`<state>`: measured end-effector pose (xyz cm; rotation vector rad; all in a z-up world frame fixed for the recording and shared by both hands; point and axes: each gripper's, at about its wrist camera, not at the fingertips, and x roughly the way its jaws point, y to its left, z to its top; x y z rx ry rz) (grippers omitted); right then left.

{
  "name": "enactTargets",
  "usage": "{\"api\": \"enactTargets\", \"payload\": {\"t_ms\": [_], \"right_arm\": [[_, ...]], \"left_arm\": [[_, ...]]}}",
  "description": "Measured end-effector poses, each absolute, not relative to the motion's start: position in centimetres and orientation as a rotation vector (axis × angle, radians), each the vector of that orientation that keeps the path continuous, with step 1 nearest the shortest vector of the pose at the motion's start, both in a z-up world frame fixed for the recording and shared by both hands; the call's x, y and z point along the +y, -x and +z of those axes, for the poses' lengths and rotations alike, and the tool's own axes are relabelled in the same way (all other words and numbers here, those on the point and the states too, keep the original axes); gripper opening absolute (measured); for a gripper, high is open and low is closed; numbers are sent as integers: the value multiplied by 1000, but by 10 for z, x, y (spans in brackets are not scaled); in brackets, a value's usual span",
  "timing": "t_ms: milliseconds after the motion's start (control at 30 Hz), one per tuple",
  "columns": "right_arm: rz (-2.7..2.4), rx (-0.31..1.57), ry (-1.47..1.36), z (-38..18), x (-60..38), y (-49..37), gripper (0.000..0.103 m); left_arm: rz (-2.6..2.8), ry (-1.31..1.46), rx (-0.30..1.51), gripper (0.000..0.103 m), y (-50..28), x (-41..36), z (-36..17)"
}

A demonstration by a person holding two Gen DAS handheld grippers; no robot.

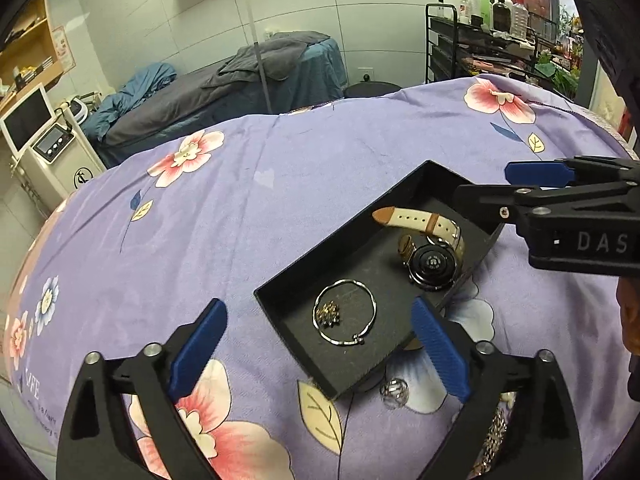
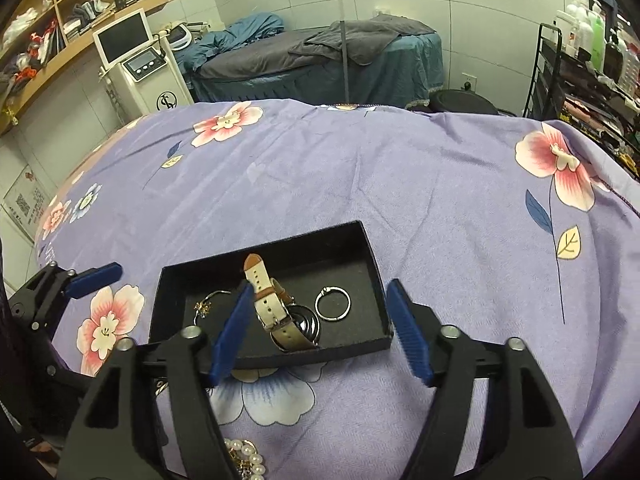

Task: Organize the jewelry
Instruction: 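Move both open tools back toward the pearl bracelet pile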

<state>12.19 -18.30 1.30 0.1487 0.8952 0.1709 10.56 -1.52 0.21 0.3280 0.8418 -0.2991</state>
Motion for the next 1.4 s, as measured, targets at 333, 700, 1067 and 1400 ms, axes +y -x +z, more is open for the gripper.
{"api": "enactTargets", "payload": {"t_ms": [333,700,1067,1400], "right_arm": [[195,954,-171,0,-182,-89,76],[191,1006,-179,-21,-189,-54,76],[327,999,-86,-20,-161,-9,76],[628,972,118,-18,-89,44,49]], "left_arm": [[-302,-298,865,96,-67,-3,-3],[-277,-221,948,96,-45,26,-22],[-295,-166,974,94,-21,45,-31],[-280,-52,1022,77,-22,59,-41]]}}
